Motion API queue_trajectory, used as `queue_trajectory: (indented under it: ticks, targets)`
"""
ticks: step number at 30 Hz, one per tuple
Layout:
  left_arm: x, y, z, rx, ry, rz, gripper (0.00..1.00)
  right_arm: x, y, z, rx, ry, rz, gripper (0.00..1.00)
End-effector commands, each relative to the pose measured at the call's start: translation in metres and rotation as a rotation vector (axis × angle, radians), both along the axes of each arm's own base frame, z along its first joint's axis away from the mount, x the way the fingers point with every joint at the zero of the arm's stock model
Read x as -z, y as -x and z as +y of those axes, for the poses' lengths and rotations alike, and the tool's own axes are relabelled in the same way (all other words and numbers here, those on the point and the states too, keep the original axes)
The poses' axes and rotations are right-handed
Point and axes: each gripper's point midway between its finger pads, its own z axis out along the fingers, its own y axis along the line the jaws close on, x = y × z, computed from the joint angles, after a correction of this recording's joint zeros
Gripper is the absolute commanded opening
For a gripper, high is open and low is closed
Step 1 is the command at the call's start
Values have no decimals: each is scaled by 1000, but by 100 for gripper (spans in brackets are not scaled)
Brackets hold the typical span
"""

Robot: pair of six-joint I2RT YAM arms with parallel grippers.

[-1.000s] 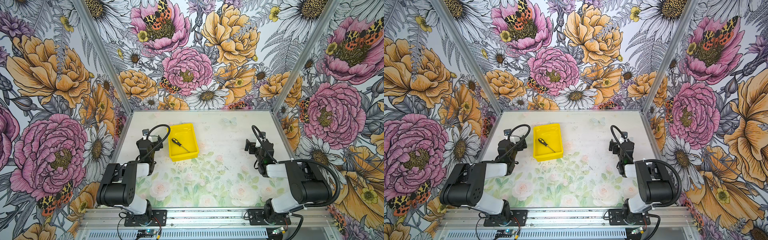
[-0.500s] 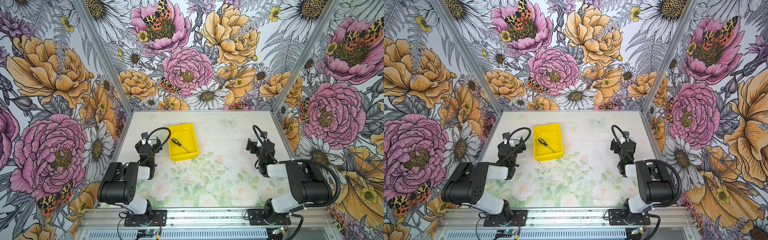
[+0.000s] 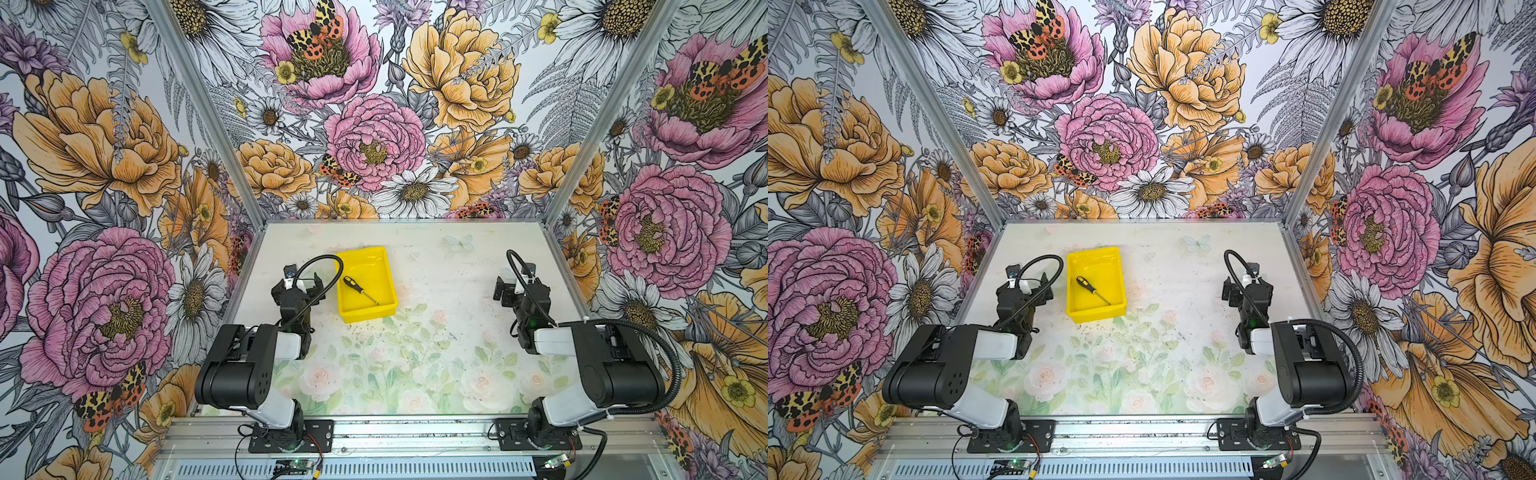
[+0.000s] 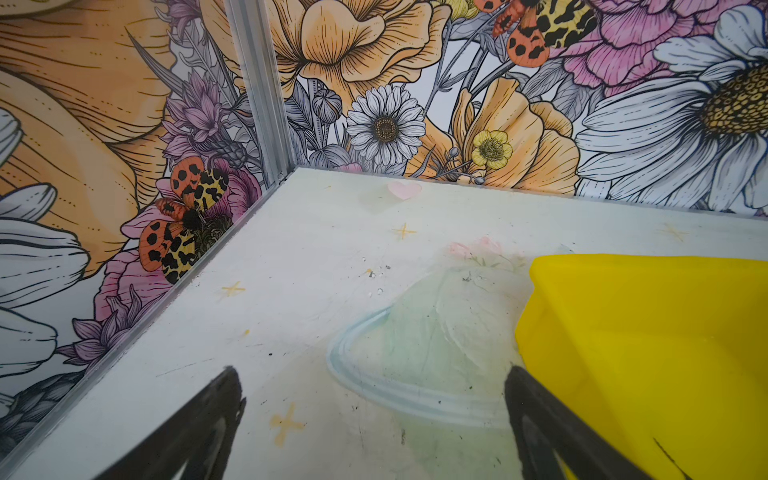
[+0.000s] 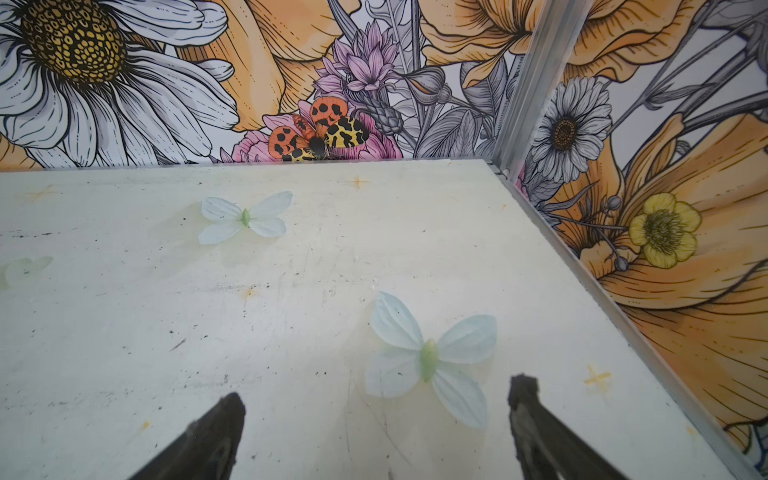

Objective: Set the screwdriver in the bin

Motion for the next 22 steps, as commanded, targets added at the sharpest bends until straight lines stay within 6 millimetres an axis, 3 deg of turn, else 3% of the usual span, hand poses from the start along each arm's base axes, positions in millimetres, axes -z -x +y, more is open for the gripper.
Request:
queue_trajectory:
  ticks: [1,22]
  targets:
    - [-6,-2,-1,1,-11,-25,99,-12,-3,0,-2,4,-47,99]
    - [-4,-4,2,26,15,-14,99,-12,-3,0,-2,5,-46,99]
